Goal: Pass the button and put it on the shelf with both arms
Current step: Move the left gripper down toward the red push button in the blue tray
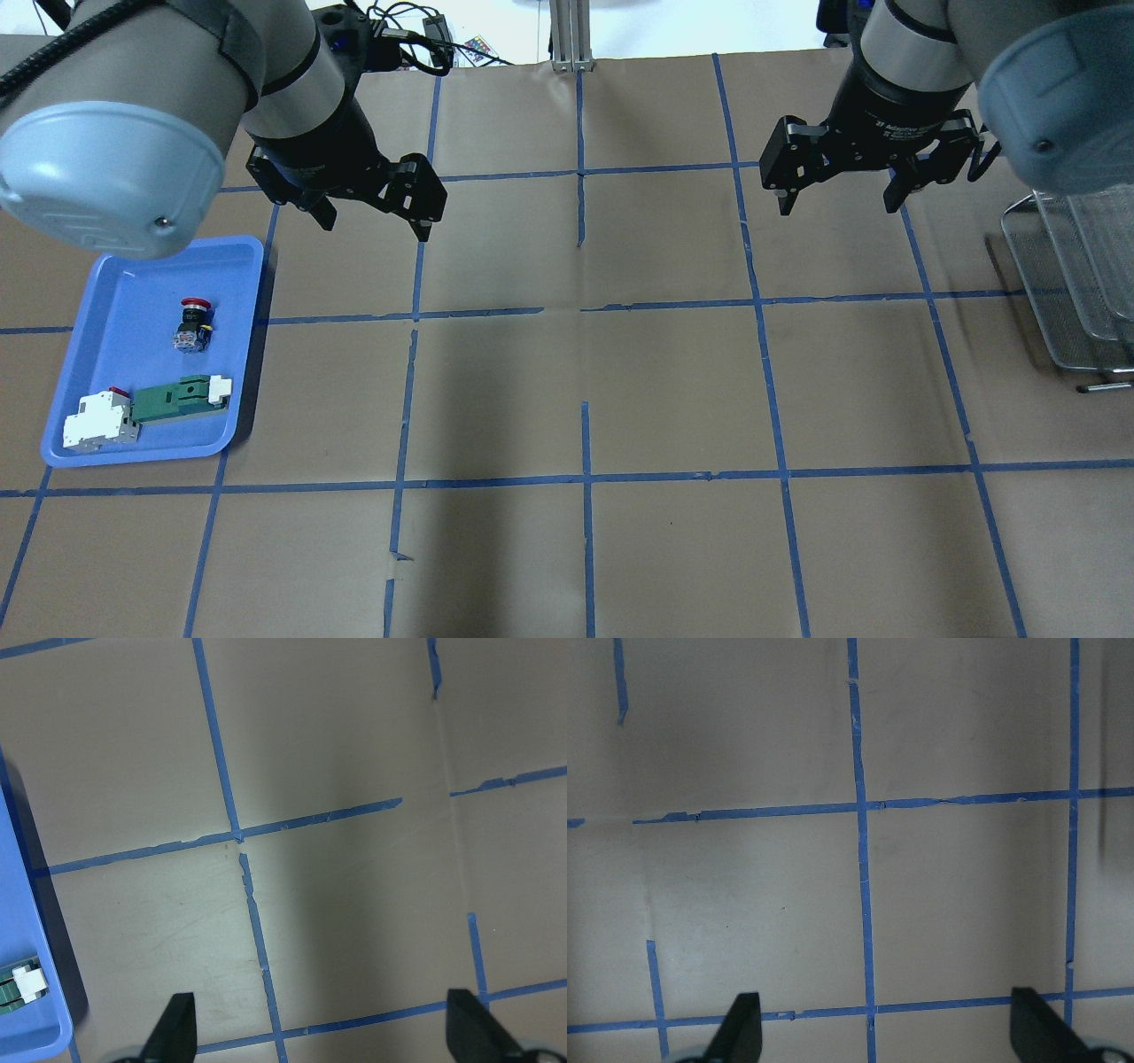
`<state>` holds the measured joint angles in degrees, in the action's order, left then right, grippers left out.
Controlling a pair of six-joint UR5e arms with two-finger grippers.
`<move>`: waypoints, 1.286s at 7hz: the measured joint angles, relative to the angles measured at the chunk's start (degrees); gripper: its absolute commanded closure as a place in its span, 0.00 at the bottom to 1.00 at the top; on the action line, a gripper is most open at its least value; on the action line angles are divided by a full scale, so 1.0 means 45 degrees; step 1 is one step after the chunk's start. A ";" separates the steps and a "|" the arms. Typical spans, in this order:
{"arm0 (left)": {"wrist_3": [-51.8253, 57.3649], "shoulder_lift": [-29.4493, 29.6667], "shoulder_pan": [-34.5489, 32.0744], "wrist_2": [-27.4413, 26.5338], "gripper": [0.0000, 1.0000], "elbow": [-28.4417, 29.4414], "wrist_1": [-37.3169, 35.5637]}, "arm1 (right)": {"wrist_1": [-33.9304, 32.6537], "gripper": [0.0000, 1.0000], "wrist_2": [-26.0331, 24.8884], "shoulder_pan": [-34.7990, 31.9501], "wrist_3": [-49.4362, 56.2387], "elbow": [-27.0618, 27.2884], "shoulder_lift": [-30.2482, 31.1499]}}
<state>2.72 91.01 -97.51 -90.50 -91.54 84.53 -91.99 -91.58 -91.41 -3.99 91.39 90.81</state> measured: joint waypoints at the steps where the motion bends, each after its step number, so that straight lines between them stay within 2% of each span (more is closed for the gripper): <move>1: 0.0030 -0.0026 0.0001 -0.0025 0.00 -0.0011 0.0014 | -0.0001 0.00 0.0003 -0.0016 -0.0015 -0.0001 0.0002; 4: 0.0056 0.0110 0.0751 -0.0100 0.00 -0.0356 -0.0208 | -0.0027 0.00 0.0018 -0.0033 0.0109 -0.0014 -0.0024; 7: 0.1520 0.0605 0.3835 -0.0027 0.00 -0.1393 -0.1236 | -0.0013 0.00 -0.0028 0.0011 0.1343 -0.0012 -0.0042; 9: 0.3911 0.1148 0.5705 0.0037 0.00 -0.2641 -0.3160 | 0.0051 0.00 -0.0073 0.0012 0.1472 0.0001 -0.0041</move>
<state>20.32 96.18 -71.84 -90.33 -103.43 70.31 -91.76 -91.91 -91.36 2.63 91.39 90.63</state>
